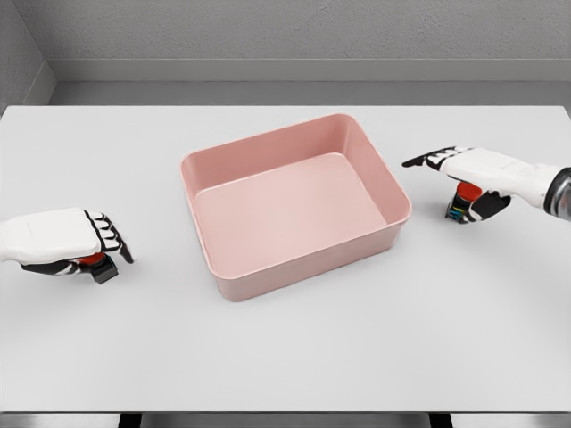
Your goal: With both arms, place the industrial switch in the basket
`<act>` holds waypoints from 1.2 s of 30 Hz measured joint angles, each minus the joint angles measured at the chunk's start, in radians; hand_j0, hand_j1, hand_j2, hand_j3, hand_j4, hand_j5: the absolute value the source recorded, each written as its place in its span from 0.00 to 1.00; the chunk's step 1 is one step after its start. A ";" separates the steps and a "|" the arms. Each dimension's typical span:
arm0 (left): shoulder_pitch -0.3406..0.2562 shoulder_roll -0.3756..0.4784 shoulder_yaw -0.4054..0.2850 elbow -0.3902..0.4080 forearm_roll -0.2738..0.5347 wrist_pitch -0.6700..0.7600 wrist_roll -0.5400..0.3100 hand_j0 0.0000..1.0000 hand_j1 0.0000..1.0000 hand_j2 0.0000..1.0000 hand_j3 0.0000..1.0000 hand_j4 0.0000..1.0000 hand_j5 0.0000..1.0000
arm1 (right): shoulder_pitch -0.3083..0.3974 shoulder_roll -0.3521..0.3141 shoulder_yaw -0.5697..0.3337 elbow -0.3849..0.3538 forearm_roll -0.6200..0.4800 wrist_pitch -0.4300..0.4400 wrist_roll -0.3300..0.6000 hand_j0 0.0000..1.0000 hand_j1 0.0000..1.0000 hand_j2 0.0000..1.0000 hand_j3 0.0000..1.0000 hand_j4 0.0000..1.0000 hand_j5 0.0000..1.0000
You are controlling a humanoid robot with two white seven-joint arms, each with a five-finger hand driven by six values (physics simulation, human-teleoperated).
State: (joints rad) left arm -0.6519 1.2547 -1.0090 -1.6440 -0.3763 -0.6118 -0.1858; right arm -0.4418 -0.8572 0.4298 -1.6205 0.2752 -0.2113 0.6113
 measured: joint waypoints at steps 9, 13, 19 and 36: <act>-0.003 -0.002 0.002 0.004 -0.027 0.000 0.000 0.31 0.31 0.31 0.31 0.31 0.31 | -0.006 -0.013 0.001 0.022 0.015 0.015 0.000 1.00 1.00 1.00 1.00 1.00 1.00; -0.008 -0.008 0.003 0.008 -0.038 0.000 -0.002 0.18 0.18 0.18 0.18 0.18 0.18 | -0.002 -0.023 -0.001 0.031 0.019 0.016 0.000 1.00 1.00 1.00 1.00 1.00 1.00; -0.012 -0.022 0.003 0.012 -0.043 0.000 -0.001 0.09 0.09 0.09 0.09 0.09 0.09 | 0.002 -0.029 -0.002 0.061 0.020 0.016 0.000 1.00 1.00 1.00 1.00 1.00 1.00; -0.009 -0.052 0.165 0.021 -0.025 0.000 0.009 0.09 0.09 0.09 0.09 0.09 0.09 | -0.008 -0.015 0.006 0.128 0.021 0.017 0.000 1.00 1.00 1.00 1.00 1.00 1.00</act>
State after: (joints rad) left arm -0.6612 1.2024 -0.8442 -1.6232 -0.4013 -0.6114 -0.1768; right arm -0.4494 -0.8721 0.4357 -1.4929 0.2959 -0.1939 0.6112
